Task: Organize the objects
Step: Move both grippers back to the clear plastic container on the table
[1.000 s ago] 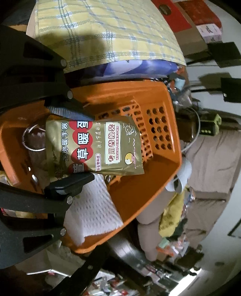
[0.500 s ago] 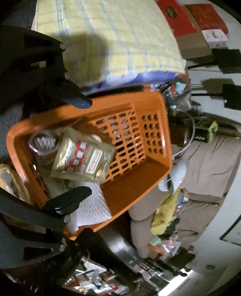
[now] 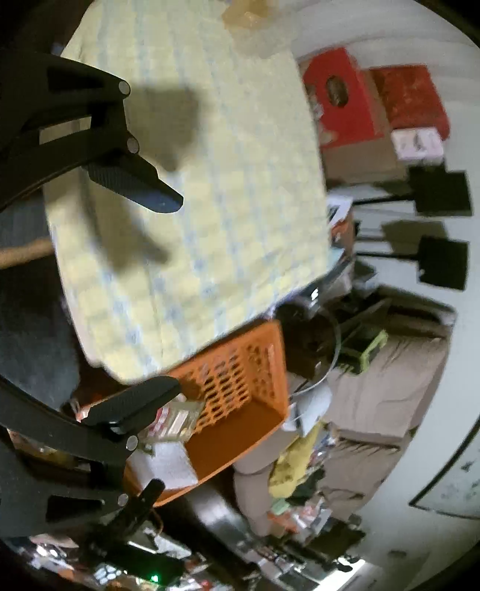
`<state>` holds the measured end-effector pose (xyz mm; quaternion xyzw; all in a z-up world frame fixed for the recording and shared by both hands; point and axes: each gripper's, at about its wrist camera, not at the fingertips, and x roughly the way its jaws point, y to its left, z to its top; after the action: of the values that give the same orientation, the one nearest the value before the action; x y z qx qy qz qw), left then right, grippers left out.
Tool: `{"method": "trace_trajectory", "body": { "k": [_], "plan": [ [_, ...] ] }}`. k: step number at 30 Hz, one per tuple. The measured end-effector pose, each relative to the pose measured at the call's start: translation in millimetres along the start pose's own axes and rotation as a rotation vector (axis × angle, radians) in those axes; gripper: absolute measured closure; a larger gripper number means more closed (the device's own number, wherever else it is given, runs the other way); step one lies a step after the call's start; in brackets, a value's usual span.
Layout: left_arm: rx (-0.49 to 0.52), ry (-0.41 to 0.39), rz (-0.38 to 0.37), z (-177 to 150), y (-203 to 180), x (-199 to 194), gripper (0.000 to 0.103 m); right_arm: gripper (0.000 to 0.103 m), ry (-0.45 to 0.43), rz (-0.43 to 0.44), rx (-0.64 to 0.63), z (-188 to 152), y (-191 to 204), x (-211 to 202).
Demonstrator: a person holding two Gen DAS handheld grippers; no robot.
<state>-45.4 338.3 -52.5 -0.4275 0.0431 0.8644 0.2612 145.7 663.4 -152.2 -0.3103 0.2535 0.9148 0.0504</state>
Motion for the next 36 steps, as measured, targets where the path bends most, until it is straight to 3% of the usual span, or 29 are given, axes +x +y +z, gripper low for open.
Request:
{"method": "trace_trajectory", "body": {
  "k": [3,9,12,15,17,18,21,24,26,29,31,36],
  "plan": [
    [-0.053,-0.008,0.021,12.8,41.0,-13.0,0.011,0.085,0.026,0.101,0.05,2.0,8.7,10.9],
    [-0.199,-0.014,0.108,21.6,134.4,-23.5,0.01,0.085,0.24,0.022,-0.031,15.9,59.6,69.4],
    [-0.249,-0.006,0.146,19.4,176.2,-28.5,0.01,0.085,0.392,-0.082,-0.111,18.5,79.8,110.0],
    [-0.228,-0.008,0.232,21.9,215.4,-40.0,0.01,0.085,0.442,-0.205,-0.129,24.9,83.1,132.4],
    [-0.27,-0.034,0.317,22.7,244.2,-51.7,0.01,0.085,0.436,-0.309,-0.115,34.4,82.2,138.0],
    [-0.319,-0.052,0.354,22.2,262.2,-58.7,0.01,0.085,0.408,-0.306,-0.101,41.2,85.9,137.2],
    [-0.408,-0.089,0.361,19.0,304.6,-71.1,0.01,0.085,0.278,-0.121,-0.088,65.7,120.2,122.3],
    [-0.428,-0.111,0.396,19.0,335.8,-74.5,0.01,0.079,0.229,-0.046,-0.224,83.3,190.0,126.4],
    [-0.424,-0.124,0.394,18.1,356.0,-74.0,0.01,0.059,0.209,0.027,-0.304,89.6,243.9,137.1],
    [-0.397,-0.147,0.326,15.9,385.8,-70.6,0.01,0.039,0.218,0.194,-0.387,90.4,328.1,160.4],
    [-0.399,-0.131,0.269,18.9,403.8,-60.5,0.01,0.031,0.242,0.269,-0.438,82.8,373.5,176.4],
    [-0.281,-0.11,0.154,19.9,418.4,-34.6,0.01,0.022,0.272,0.331,-0.657,53.4,485.9,230.0]
  ]
}}
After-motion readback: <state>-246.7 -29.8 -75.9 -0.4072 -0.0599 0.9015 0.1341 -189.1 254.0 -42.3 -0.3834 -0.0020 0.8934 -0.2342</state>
